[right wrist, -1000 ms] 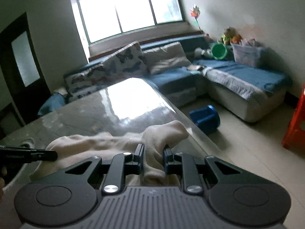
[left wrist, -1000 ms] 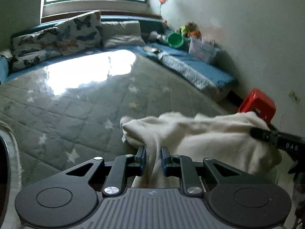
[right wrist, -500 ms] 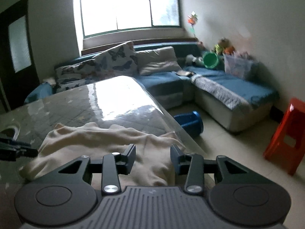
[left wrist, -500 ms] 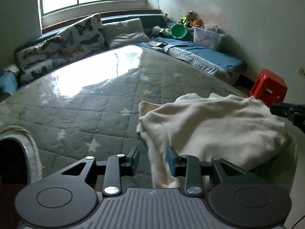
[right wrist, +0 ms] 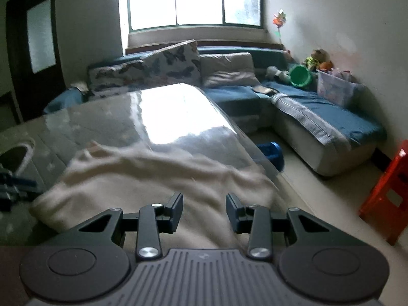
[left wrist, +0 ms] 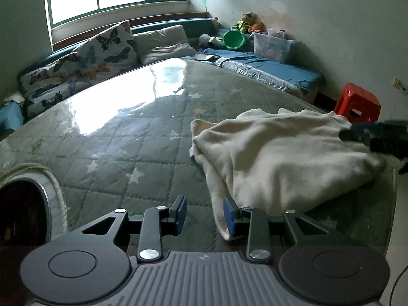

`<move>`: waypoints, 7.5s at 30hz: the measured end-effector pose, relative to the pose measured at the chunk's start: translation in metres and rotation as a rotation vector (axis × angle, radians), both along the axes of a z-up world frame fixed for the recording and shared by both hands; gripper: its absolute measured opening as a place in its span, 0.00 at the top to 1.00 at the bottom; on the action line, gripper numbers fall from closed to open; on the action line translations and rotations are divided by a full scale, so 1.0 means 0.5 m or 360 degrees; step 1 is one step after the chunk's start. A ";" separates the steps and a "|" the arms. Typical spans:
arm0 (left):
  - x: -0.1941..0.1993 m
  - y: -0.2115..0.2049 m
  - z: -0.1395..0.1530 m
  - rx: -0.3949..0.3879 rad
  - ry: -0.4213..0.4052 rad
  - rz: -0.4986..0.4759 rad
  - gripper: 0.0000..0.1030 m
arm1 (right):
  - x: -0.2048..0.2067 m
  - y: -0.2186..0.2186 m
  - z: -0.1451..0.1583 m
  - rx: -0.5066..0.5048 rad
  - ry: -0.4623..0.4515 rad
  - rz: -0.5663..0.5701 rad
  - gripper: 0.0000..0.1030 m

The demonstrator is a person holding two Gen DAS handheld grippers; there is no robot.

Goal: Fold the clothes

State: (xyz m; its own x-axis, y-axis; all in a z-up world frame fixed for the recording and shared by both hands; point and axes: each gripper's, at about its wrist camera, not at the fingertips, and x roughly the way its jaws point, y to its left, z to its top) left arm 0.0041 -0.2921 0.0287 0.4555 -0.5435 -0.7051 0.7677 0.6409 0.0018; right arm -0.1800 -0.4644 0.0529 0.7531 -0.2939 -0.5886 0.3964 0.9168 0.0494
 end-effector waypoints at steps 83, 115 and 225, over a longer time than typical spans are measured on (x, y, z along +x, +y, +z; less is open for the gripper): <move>0.092 0.592 -0.043 0.0046 -0.0174 0.1380 0.03 | 0.392 0.477 -0.077 0.0007 0.0074 0.0972 0.00; 0.106 0.612 -0.060 0.0021 -0.0162 0.1426 0.00 | 0.412 0.509 -0.088 -0.0144 0.0158 0.0997 0.00; 0.106 0.611 -0.059 0.0021 -0.0163 0.1426 0.00 | 0.414 0.514 -0.088 -0.0147 0.0158 0.0993 0.00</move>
State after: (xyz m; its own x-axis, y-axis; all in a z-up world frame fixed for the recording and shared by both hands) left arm 0.0569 0.0134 -0.0006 0.7653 0.0532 -0.6415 -0.0237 0.9982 0.0544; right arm 0.0271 -0.2075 0.0087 0.7419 0.1296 -0.6578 -0.2150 0.9753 -0.0504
